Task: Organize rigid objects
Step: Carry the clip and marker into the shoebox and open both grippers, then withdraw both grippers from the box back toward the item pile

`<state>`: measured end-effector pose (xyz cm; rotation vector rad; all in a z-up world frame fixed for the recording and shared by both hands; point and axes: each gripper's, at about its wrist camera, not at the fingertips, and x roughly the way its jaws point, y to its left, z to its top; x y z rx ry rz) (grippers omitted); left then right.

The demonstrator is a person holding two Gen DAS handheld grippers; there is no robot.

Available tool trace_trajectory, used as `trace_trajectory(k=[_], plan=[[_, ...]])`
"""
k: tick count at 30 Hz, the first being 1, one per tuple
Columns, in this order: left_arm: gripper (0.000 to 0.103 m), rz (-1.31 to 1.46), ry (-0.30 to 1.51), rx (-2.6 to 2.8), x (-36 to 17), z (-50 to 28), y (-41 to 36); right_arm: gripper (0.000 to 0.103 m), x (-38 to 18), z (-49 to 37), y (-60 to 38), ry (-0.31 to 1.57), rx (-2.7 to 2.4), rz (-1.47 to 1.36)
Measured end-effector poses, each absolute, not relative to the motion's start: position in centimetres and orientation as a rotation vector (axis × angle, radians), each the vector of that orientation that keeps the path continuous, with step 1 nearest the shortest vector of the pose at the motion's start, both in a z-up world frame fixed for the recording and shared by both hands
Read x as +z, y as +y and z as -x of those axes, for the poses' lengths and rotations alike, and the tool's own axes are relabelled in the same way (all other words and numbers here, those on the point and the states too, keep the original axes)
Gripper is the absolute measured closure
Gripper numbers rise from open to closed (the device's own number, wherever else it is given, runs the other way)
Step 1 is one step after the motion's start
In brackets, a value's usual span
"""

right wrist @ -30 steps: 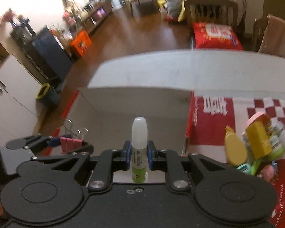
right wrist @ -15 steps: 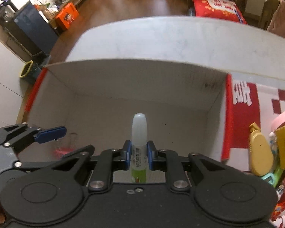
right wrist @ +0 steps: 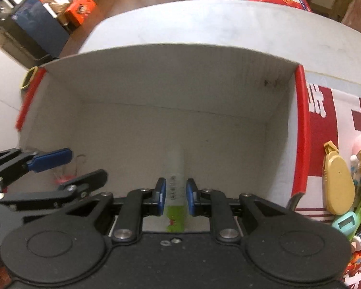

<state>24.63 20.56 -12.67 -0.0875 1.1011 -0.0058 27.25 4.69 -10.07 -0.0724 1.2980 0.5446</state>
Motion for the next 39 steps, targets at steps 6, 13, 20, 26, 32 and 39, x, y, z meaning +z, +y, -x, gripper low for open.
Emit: trace_trajectory(k=[6,13,20,26,32,39], plan=[[0.048,0.101,1.075,0.006,-11.5,-23.3,20.7,0.083,-7.6,-24.3,2.4,1.26,0.594,0.058],[0.048,0.085,1.013,0.016,-9.5,-21.5,20.0,0.081,-5.2,-22.2,-1.1,1.193,0.631,0.043],[0.048,0.068,0.957,0.021,-7.5,-20.0,18.9,0.076,-3.1,-20.5,-4.1,1.105,0.661,-0.006],[0.048,0.065,0.919,0.022,-6.2,-18.6,18.3,0.05,-2.2,-19.0,-5.5,1.022,0.694,-0.003],[0.045,0.08,0.888,0.03,-5.0,-17.3,17.6,0.035,-1.2,-18.6,-5.2,0.963,0.718,-0.013],[0.03,0.086,0.827,0.04,-3.5,-15.8,15.7,0.018,-0.6,-16.7,-8.0,0.886,0.738,-0.024]])
